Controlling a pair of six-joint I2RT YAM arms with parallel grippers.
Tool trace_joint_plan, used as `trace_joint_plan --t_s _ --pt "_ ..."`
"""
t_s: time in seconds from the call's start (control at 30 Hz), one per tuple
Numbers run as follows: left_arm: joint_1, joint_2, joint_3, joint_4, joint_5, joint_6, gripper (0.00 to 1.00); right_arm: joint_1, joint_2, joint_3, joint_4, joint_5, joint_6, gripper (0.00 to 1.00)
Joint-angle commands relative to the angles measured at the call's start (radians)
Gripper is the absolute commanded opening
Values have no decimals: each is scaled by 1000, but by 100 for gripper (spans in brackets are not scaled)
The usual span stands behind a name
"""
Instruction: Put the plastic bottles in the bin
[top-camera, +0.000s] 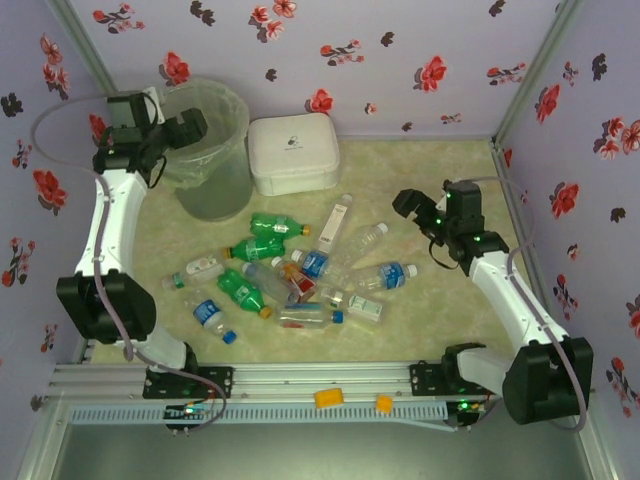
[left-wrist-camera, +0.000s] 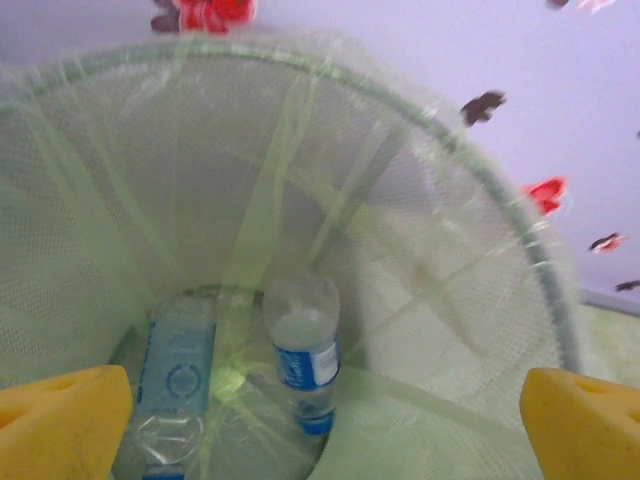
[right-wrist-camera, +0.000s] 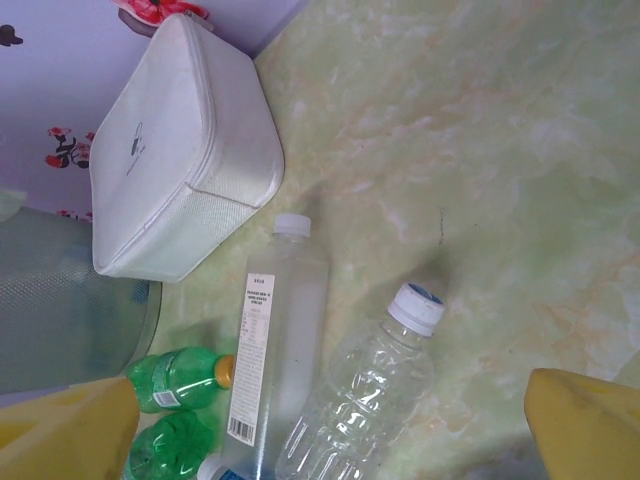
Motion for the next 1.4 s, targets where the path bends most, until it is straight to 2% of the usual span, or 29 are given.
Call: trace_joint_plan --t_s 0.0,0.13,0.37,0.5,0.6,0.8,0.87,1.1,1.27,1.37 --pt "-7 -87 -21 88 48 -49 100 22 3 30 -61 51 -20 100" --pt "-67 -150 -59 145 70 -45 100 51 10 45 -123 115 23 100" --pt "-272 -276 -306 339 51 -105 100 120 -54 -31 -212 231 163 100" --pt "-413 -289 -500 507 13 -188 100 150 -98 -125 -231 248 250 100" --pt "-496 -275 -630 633 -12 -250 100 163 -103 -193 -188 200 322 99" --pt "-670 -214 -659 496 -173 -174 100 233 -74 -261 -96 182 446 99" --pt "-711 -195 -676 489 -173 -170 100 254 -53 -289 -52 181 484 99" --pt "-795 -127 -734 556 -168 -242 100 283 56 -331 91 158 564 98" --pt "-812 -94 -710 561 -166 -226 100 288 109 -337 146 171 577 96" --pt "-813 -86 -699 559 -167 -213 100 288 138 -349 187 179 590 90"
